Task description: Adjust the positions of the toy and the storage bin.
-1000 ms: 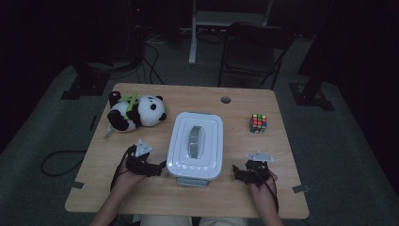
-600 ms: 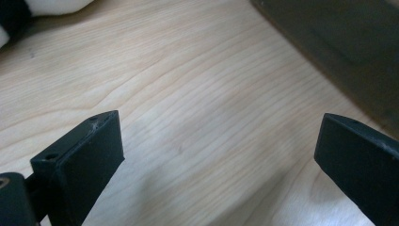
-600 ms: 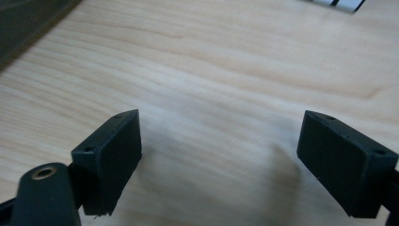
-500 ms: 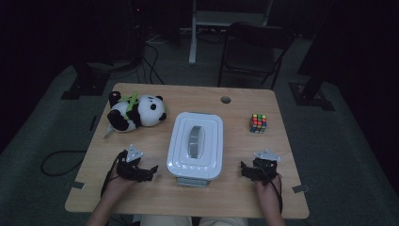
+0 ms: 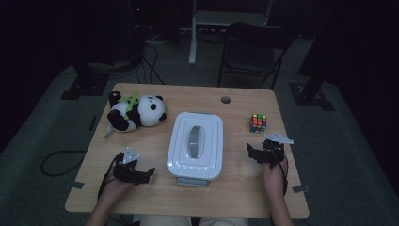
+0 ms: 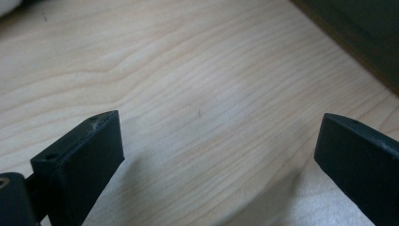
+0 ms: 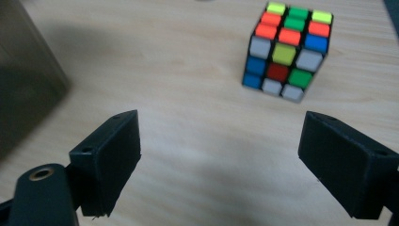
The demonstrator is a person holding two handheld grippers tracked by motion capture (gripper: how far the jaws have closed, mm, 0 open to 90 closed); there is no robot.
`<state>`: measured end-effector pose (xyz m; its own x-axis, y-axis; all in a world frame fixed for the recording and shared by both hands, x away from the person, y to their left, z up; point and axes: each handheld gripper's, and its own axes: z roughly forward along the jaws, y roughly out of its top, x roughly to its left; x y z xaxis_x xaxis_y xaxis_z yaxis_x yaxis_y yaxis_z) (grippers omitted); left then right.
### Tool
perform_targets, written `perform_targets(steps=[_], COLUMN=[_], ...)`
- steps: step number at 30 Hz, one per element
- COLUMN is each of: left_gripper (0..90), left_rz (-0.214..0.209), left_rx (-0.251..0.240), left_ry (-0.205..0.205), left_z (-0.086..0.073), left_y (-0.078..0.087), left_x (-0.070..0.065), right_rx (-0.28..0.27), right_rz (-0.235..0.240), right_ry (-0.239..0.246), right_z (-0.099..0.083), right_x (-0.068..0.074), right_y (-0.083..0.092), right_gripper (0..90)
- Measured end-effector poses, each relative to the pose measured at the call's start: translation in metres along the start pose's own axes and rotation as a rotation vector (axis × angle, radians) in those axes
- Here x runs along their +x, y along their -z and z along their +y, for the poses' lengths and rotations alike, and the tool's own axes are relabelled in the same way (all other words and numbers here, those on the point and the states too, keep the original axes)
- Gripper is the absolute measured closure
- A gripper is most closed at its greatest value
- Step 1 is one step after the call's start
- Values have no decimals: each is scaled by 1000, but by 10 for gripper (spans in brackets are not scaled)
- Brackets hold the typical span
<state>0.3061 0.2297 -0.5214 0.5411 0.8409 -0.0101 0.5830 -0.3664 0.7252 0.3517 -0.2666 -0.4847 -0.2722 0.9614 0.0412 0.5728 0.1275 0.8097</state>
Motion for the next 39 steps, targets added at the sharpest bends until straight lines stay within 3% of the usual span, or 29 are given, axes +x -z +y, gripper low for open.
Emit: perform_targets(steps=[3, 4, 5, 7, 8, 11, 12, 14, 18, 20, 23, 28, 30, 33, 35, 39], left_gripper=[25, 25, 32, 39, 43, 49, 49, 49, 49, 49, 49, 49, 50, 50, 50, 50], left_rz=[-3, -4, 5, 16, 17, 25, 28, 34, 115, 121, 133, 76, 85, 88, 88, 95], left_rx=[21, 48, 51, 51, 48, 49, 49, 50, 48, 42, 46, 47, 41, 48, 49, 47], left_ry=[-8, -13, -28, -17, -17, -9, -6, 2, 84, 104, 100, 39, 26, 55, 52, 59], left_z=[-1, -2, -2, -2, -2, -3, -3, -4, -4, -5, -5, -5, -5, -7, -7, -8], left_y=[-1, -1, -1, -1, -1, 0, 0, 1, 1, 2, 1, 1, 2, 3, 4, 4], left_x=[0, 0, 0, -1, -2, -3, -4, -4, -1, 0, -2, -8, -11, -13, -13, -14], right_rx=[-23, -26, -21, -41, -45, -28, -34, -34, -23, -7, 21, 68, 89, 99, 105, 149], right_rz=[11, 7, -9, 10, -23, -58, -47, -62, -101, -117, -126, -150, -171, -191, -192, -194], right_ry=[-42, -61, -117, -148, -162, -189, -199, -210, -212, -213, -213, -212, -214, -236, -238, -216], right_z=[6, 9, 16, 20, 23, 31, 34, 40, 50, 54, 58, 63, 63, 60, 59, 57], right_x=[-5, -8, -11, -15, -16, -22, -24, -28, -32, -34, -34, -36, -38, -39, -39, -38], right_y=[-2, -3, -6, -8, -9, -17, -20, -26, -41, -48, -60, -81, -87, -93, -95, -100], right_gripper=[134, 134, 122, 110, 111, 111, 111, 110, 111, 111, 111, 129, 150, 231, 247, 306])
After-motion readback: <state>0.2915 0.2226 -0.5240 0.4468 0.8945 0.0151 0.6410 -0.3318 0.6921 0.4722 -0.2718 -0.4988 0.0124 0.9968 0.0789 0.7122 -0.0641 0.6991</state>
